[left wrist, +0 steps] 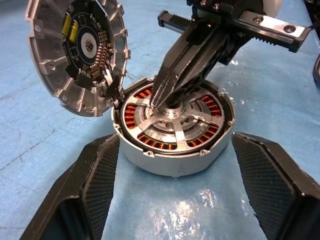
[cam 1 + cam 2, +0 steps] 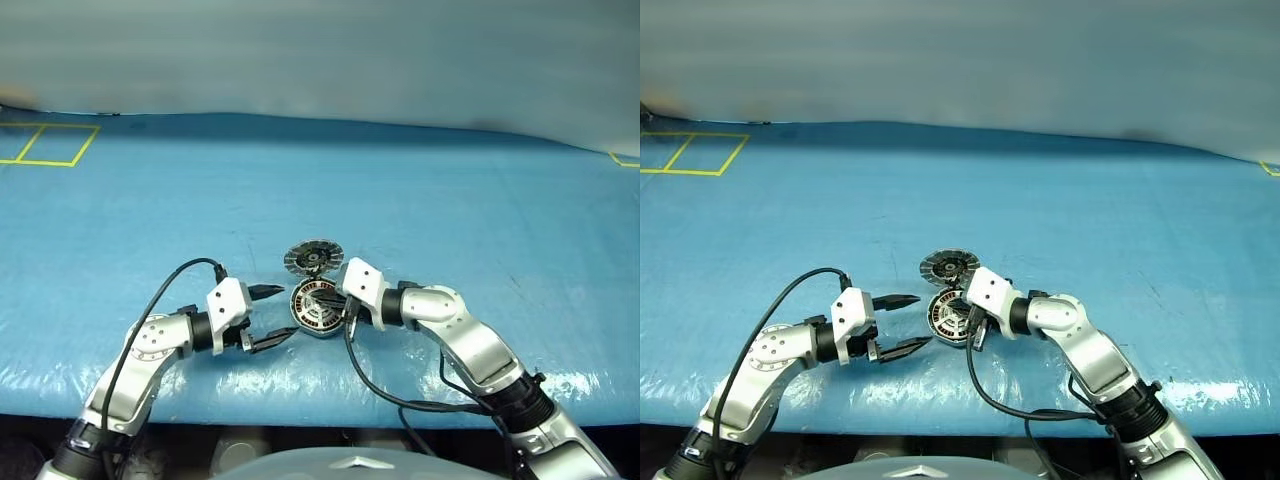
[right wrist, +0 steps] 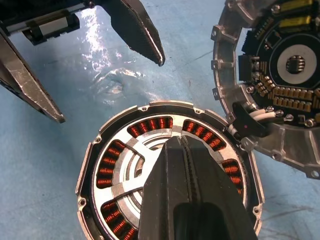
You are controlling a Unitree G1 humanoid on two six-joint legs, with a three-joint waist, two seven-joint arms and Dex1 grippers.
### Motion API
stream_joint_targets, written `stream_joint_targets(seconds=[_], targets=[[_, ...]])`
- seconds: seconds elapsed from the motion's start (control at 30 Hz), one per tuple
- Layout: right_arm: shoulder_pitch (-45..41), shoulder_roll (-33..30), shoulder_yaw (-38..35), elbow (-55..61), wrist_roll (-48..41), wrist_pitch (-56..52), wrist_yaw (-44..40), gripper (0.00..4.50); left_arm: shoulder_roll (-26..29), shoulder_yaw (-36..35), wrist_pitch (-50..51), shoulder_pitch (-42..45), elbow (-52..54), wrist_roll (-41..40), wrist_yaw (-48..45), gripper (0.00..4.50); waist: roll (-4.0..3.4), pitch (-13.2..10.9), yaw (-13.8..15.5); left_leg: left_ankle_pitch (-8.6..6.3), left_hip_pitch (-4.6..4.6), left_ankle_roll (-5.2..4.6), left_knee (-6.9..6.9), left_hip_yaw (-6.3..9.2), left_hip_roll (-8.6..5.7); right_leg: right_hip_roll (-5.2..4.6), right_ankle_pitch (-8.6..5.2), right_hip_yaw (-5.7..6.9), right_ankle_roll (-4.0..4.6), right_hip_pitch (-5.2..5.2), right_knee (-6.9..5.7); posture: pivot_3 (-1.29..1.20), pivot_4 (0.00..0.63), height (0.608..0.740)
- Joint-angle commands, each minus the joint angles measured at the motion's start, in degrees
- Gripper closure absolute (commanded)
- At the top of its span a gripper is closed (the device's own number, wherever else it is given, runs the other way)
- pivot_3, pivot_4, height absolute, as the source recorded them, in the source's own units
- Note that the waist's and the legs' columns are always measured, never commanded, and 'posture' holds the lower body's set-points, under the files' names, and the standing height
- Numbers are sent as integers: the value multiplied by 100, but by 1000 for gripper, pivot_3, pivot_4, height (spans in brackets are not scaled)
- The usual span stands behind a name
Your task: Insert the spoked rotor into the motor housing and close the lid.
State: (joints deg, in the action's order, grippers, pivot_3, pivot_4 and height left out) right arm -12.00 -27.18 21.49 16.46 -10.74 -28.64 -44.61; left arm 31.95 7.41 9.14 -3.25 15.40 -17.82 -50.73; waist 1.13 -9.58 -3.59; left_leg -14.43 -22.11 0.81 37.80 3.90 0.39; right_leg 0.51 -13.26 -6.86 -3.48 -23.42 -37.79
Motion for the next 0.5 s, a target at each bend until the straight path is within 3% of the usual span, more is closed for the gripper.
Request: stream_joint_targets(seconds=[0.03,0.23,0.33,0.5], targets=[[143,-74,-441,507,-400,-287,-26,4471,-134,-586,351,114,78,-602,239,688,1,-1,2,0,-1,0,0,1,0,0,0,1,0,-1,0,0,150,740],[603,-206,-1213,1476,-1168,-820,64,4471,-296,-1274,829,200,122,-1343,480,688,-4,-4,2,0,-44,0,1,9,0,1,20,7,-35,-38,1,0,150,740],[886,-438,-1279,1713,-1180,-910,95,4500,-344,-1457,893,419,-176,-1472,522,1270,-2,-4,22,0,-45,0,2,16,-2,-1,20,13,-35,-36,4,0,150,740],[1202,-548,-1442,1872,-1262,-944,264,4500,-478,-1212,812,1083,-828,-1198,498,2969,-2,-5,23,0,-44,1,11,13,-14,2,15,14,-26,-33,3,0,150,740]])
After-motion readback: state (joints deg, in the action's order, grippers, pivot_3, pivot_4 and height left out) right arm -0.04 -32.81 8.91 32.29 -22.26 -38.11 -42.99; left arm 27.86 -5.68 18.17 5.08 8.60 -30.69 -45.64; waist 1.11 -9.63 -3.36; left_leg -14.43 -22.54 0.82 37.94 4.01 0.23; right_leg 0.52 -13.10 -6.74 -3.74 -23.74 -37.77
